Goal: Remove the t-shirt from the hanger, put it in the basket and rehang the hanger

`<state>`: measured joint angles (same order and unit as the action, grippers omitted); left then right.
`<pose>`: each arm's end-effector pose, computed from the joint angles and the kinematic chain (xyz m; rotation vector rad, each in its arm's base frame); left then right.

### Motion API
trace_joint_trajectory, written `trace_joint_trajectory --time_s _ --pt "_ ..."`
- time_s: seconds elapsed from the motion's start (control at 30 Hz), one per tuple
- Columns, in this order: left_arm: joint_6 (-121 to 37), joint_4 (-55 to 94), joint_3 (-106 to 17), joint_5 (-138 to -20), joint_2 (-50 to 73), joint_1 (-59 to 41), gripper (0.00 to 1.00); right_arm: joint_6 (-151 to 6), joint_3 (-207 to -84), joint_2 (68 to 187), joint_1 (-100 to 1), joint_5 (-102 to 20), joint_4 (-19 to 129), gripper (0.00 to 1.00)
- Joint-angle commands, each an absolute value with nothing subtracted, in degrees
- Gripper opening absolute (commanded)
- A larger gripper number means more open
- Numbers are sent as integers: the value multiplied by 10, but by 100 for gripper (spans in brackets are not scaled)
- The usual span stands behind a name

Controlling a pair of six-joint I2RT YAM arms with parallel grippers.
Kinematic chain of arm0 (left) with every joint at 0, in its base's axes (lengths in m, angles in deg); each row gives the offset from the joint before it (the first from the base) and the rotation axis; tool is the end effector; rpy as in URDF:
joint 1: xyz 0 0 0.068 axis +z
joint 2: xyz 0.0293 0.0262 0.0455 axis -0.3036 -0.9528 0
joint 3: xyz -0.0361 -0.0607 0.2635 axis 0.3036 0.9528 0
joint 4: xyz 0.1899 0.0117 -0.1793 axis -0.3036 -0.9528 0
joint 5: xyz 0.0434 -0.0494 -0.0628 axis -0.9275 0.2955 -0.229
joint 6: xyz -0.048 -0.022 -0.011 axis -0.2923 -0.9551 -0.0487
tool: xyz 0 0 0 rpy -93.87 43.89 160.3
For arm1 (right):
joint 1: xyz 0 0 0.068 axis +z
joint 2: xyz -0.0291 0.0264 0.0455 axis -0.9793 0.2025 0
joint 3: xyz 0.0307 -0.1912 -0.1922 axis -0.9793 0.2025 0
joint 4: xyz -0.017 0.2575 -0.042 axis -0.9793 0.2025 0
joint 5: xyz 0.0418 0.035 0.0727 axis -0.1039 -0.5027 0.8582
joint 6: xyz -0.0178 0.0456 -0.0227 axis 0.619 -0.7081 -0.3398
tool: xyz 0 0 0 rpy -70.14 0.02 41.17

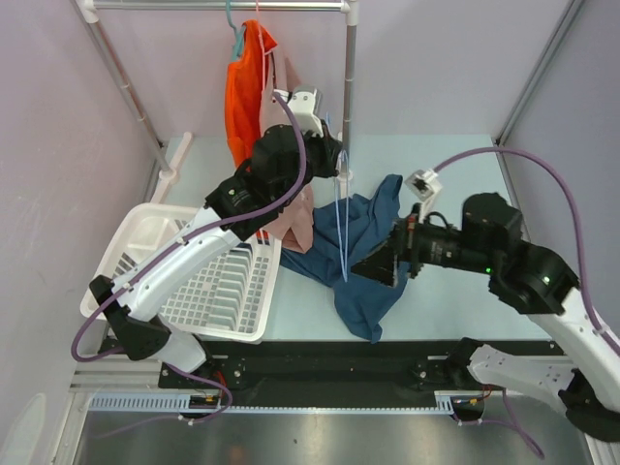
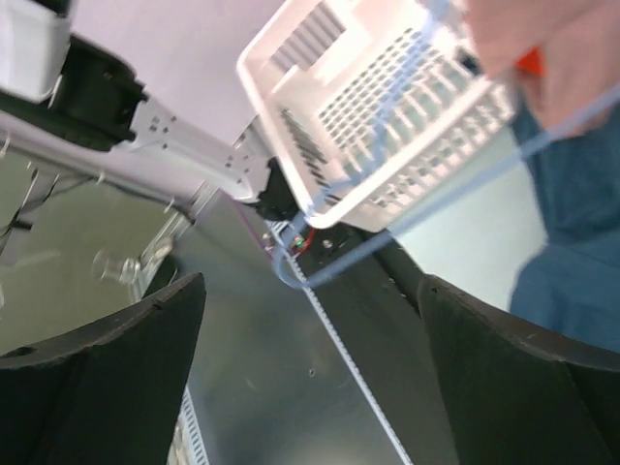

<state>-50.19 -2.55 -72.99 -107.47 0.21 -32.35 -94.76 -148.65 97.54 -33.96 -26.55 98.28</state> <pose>0.2232 -0.2471 0.4834 0.1818 1.6986 -0.6155 0.0942 0.1107 0.4553 -0.5585 1.9470 1.2095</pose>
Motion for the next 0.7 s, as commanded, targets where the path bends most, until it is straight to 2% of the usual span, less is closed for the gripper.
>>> trace_joint_trajectory --time_s 0.0,0.03,0.1,0.2,0.57,0.67 --pt "-528 -18 -694 -1101 41 -328 0 -966 -1524 1044 -239 -332 882 90" --pt "-529 -14 -686 -1102 51 -329 0 -962 -1542 1058 -222 -356 879 83" --pt "-528 -9 -667 -1102 59 -329 0 -953 -1555 1092 -183 -417 874 79" --pt "-518 2 -641 -1087 82 -329 0 -955 -1567 1121 -178 -458 871 70" --pt "-524 -15 -576 -1074 161 -329 0 -933 -1553 1143 -177 -472 846 65" --pt "-544 -12 -567 -1073 171 -329 0 -939 -1545 1156 -177 -445 798 60"
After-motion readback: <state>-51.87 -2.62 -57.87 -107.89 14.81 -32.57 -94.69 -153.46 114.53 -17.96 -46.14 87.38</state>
